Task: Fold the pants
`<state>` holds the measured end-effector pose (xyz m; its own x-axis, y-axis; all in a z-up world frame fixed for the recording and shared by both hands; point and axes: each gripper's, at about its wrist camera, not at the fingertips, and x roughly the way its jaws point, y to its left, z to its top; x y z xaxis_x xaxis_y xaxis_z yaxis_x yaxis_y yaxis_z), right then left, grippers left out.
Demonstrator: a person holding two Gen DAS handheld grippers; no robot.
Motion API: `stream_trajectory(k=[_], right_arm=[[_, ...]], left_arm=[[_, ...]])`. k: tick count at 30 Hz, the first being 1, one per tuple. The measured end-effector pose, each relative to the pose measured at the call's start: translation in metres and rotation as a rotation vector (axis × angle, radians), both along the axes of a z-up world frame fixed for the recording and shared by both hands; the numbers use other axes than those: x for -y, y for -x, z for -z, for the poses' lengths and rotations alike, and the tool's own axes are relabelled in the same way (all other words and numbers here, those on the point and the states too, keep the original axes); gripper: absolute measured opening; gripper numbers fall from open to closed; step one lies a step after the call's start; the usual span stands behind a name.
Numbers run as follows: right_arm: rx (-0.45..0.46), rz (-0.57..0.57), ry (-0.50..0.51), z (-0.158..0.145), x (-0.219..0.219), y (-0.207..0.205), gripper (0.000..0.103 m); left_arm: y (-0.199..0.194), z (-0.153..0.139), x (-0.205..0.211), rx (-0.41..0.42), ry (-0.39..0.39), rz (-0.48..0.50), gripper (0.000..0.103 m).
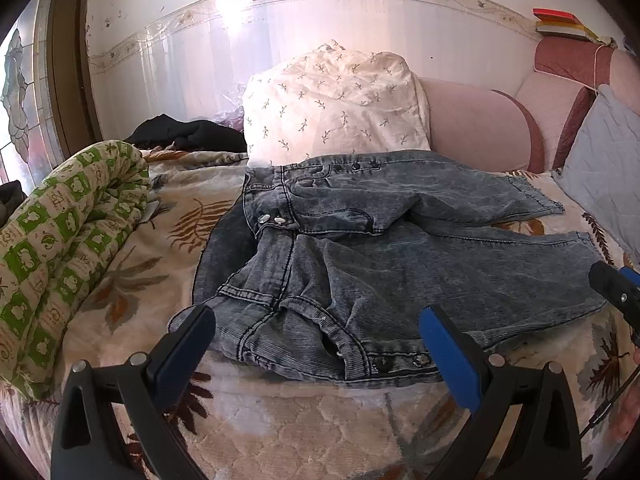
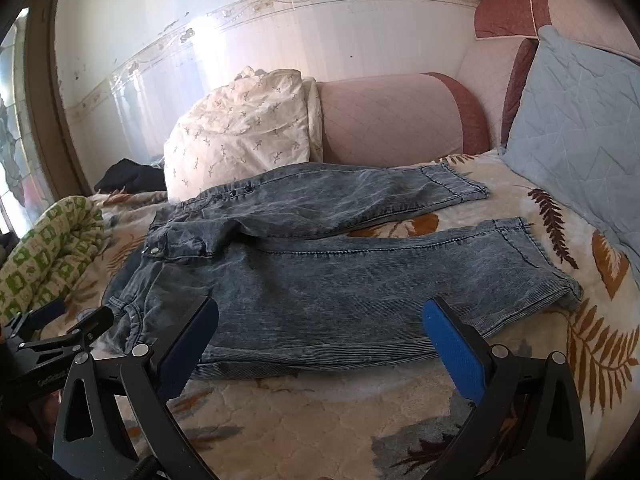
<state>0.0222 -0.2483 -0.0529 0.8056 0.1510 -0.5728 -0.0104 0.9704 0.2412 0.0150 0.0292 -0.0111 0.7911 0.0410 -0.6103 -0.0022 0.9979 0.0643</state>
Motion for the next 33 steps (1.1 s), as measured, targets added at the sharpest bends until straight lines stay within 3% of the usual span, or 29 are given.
stream_trajectory(k=[33], right_arm=[[-0.021, -0.008, -0.003, 0.0037, -0.0034, -0.0028, 0.103]], left_arm=[[0.0010, -0.0016, -0.0040, 0.000, -0.013, -0.015, 0.103]])
